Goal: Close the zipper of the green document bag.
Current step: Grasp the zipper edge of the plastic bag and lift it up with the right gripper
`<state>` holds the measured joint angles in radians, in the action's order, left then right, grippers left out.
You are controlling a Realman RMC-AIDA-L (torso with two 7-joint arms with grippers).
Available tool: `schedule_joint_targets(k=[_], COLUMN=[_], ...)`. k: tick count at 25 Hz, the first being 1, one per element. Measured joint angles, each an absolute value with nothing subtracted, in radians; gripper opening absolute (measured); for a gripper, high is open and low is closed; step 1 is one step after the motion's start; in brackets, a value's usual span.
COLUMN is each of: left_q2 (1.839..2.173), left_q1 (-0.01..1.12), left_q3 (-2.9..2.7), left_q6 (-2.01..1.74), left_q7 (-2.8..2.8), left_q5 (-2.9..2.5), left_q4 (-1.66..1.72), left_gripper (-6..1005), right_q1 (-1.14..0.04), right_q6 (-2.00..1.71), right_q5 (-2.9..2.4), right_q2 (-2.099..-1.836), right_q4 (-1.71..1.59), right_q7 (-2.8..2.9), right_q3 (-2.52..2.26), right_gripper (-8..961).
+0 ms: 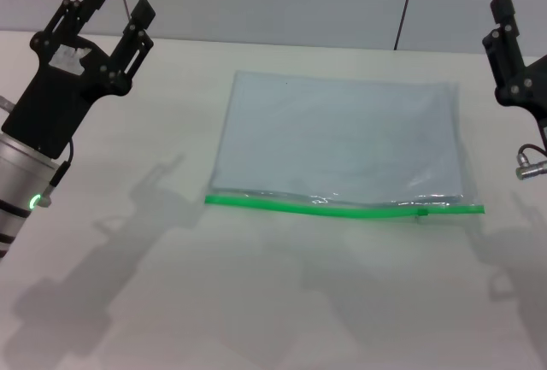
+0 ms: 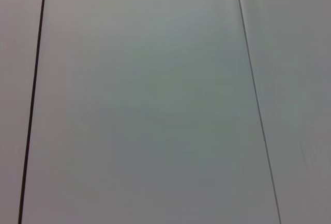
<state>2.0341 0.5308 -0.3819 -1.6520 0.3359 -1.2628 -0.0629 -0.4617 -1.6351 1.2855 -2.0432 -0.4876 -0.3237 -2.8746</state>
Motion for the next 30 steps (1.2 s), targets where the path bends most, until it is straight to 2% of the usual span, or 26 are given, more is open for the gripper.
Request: schedule_joint_targets(k=[13,21,30], left_q2=[2.034,2.033,2.031], left_q1=[0.531,0.527,0.523], left_q3=[-0.382,-0.382,-0.377], left_q6=[-1.652,-1.652,-1.65], left_q7=[0.336,0.336,0.336], left_q5=[-1.262,-1.261,-1.255], left_q4=[-0.063,-0.063,-0.058], left_gripper=[635,634,634], right_q1=[-0.466,-0.456,-0.405], right_q6=[-1.634,-1.512,-1.39], right_q5=[1.285,1.287,1.298], right_q2=[-2.042,-2.042,-2.045], right_q4=[-0.461,-0.385,-0.344], right_q7=[-0.327,-0.345,-0.709], right_q3=[-2.869,-2.87,-2.869], right_gripper=[641,637,651])
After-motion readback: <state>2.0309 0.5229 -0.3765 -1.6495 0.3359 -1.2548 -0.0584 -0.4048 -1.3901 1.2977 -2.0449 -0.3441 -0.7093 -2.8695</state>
